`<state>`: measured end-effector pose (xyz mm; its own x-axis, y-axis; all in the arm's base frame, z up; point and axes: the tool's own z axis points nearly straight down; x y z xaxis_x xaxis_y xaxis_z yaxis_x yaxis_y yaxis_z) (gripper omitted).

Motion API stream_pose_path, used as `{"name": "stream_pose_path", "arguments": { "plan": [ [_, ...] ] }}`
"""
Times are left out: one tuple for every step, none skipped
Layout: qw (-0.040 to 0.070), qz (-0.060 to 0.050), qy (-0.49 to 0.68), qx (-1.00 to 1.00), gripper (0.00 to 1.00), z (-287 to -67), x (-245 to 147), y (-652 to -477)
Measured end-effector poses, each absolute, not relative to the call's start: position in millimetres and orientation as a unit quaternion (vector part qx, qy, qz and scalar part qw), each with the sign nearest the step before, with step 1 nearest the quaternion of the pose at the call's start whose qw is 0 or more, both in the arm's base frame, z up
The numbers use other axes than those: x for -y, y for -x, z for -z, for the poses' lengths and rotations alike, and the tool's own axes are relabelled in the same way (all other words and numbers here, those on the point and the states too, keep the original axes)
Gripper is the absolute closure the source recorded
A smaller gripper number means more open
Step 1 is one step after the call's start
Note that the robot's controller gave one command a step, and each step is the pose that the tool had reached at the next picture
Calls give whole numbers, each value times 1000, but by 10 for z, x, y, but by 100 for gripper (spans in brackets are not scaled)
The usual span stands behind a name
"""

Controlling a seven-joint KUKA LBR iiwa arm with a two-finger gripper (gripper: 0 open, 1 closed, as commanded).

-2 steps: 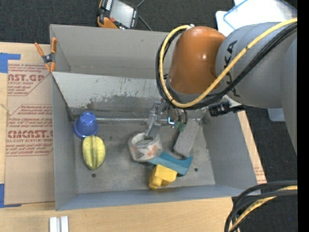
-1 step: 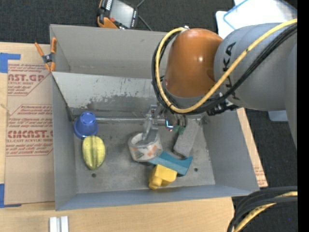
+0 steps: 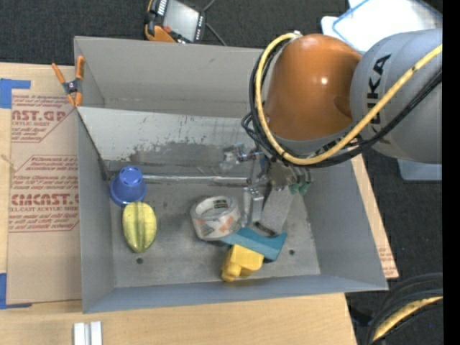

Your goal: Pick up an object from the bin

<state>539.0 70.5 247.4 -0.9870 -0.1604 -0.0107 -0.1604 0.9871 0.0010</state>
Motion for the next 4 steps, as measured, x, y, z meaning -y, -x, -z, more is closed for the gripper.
{"name": "stream_pose_path", "arguments": {
  "plan": [
    [5, -1, 80, -997, 0, -2472, -708, -5390],
    [6, -2, -38, -999, 0, -2054, -811, -5348],
    [6, -2, -33, -999, 100, -1862, -875, -5397],
    [6, -2, -33, -999, 100, -1862, -875, -5397]
  ]
}}
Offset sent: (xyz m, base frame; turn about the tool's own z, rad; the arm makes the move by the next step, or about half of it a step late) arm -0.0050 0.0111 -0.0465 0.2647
